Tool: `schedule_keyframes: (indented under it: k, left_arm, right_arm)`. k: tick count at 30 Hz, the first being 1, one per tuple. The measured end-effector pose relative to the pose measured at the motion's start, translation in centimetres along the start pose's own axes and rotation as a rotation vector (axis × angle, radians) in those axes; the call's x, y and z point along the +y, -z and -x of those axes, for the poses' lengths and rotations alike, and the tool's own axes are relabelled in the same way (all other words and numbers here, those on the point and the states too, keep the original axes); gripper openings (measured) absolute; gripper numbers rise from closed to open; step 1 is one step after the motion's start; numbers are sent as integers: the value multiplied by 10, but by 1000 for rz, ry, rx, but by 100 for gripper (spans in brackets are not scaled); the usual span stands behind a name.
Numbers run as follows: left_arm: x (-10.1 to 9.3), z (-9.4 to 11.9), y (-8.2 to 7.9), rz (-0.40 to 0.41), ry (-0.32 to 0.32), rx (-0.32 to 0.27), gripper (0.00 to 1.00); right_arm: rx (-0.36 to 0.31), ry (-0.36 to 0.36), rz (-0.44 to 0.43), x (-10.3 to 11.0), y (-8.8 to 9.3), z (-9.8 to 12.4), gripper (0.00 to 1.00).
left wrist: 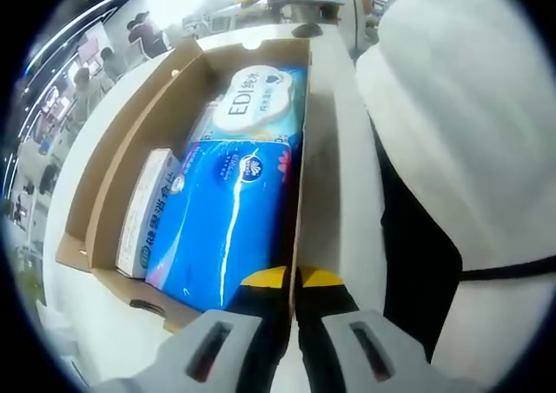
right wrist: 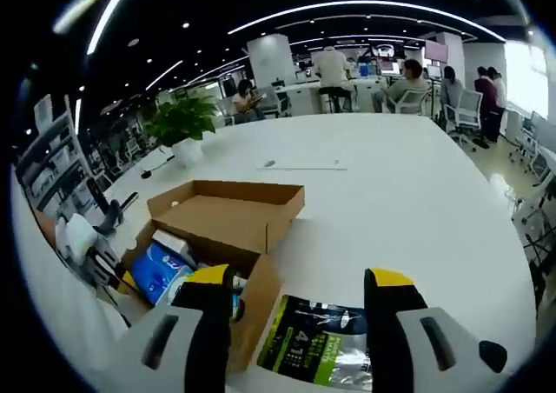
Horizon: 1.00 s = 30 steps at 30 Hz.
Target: Operate the shoe box by opening the lid, removing the specified soft item, and placing it in the target area until the item is outside and the box remains undamaged.
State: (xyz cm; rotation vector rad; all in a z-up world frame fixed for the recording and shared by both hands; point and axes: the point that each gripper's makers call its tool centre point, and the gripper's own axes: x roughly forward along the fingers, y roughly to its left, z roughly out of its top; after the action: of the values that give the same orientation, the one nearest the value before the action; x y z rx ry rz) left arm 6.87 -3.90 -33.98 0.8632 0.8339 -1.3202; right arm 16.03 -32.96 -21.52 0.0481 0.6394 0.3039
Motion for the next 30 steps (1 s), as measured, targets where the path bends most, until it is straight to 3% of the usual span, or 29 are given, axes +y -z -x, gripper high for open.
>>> schedule_keyframes:
  k: [3,10,12,15,17,20,24,30]
  left_arm:
    - [0,-1,1,-5,-2,-1,2]
    - [1,-2,2,-6,-2,-2,2]
    - [1,-3,2,-5,-1,-2,2]
    - [2,-3,2,5,-5,-1,2]
    - [1,-3,2,7,-12,0,2]
    - [0,-3,2,-17,-19,-7,2]
    - [1,-3,2,-11,-10,-3,2]
    - [0,-2,0,-2,-5,1,2]
  right_arm:
    - [16,19,57,-2,-5,0,50]
    - [29,-20,96,2,-13,0,54]
    - [-3,-24,167,4,-18,0,53]
    - [62,-84,162,15,-4,-1,53]
    - [68,-99,180,22,1,-3,51]
    - [135,-143,211,38,15,-6,56]
    - [162,-184,249,50,20,-5,57]
    - [226,-234,393,59,27,-1,57]
